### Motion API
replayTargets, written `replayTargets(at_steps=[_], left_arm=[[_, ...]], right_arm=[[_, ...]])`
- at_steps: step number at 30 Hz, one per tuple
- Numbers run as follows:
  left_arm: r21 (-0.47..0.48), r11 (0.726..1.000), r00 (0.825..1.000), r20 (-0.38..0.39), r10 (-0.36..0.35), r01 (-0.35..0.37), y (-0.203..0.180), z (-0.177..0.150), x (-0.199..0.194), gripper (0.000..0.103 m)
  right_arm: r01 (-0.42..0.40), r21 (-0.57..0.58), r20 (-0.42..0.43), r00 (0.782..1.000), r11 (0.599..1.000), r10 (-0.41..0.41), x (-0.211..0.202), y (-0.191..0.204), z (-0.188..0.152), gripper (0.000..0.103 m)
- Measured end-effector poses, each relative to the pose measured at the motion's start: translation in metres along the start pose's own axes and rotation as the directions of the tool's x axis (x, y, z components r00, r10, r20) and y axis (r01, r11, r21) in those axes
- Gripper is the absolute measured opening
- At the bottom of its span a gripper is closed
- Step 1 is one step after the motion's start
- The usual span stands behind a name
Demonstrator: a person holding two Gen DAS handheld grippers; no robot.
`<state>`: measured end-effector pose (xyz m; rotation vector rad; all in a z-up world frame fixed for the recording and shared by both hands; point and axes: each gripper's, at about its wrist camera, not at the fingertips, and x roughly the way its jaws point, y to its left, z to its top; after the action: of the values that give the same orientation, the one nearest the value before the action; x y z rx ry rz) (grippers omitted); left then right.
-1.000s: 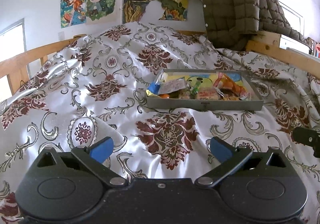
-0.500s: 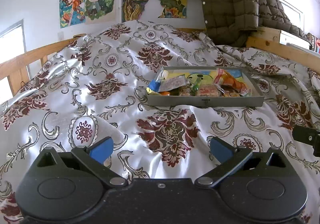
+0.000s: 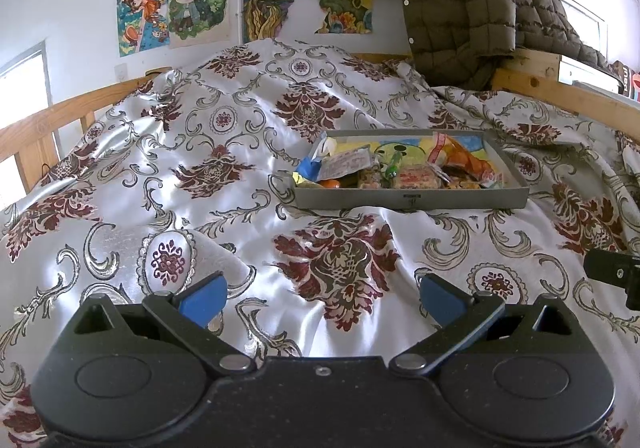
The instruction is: Organize snacks
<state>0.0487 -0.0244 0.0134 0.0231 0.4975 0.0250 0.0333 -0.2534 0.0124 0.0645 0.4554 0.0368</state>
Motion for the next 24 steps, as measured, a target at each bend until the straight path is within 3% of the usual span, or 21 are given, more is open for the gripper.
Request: replayTargets(at_steps=[24], left_arm=[[0.005, 1.0, 1.0, -0.004, 0.002, -0.002, -0.0016, -0.0004, 0.0005, 0.102]], right_arm=[[0.0, 0.003, 0.0, 1.0, 1.0, 0.0, -0.0005, -0.0001, -0.0028, 0.103]])
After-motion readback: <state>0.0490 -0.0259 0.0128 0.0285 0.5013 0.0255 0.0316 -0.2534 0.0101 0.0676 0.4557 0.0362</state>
